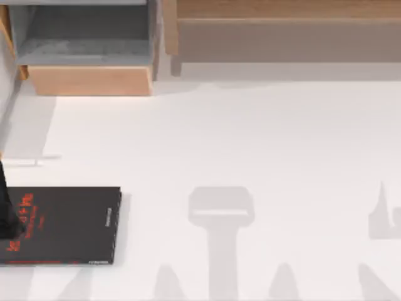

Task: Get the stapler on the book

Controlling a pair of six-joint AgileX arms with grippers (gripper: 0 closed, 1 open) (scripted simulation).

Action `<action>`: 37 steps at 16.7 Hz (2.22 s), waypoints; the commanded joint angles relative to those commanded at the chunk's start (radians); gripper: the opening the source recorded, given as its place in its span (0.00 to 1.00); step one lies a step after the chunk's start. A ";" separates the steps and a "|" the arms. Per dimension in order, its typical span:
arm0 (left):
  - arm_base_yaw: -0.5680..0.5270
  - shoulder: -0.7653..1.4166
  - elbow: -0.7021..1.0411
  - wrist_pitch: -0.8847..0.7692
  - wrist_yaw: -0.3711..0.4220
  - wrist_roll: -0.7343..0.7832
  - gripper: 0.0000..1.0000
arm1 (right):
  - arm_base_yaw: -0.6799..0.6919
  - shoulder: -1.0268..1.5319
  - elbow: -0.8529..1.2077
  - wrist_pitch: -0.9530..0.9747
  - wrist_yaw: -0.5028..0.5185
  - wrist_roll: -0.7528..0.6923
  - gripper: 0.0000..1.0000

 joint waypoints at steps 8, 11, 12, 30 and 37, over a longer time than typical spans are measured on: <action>0.067 0.195 0.204 -0.158 -0.038 0.087 1.00 | 0.000 0.000 0.000 0.000 0.000 0.000 1.00; 0.127 0.412 0.435 -0.321 -0.065 0.171 1.00 | 0.000 0.000 0.000 0.000 0.000 0.000 1.00; 0.148 0.500 0.528 -0.384 -0.073 0.202 1.00 | 0.000 0.000 0.000 0.000 0.000 0.000 1.00; 0.350 2.454 2.538 -1.507 0.002 0.576 1.00 | 0.000 0.000 0.000 0.000 0.000 0.000 1.00; 0.338 2.774 2.893 -1.607 0.061 0.578 1.00 | 0.000 0.000 0.000 0.000 0.000 0.000 1.00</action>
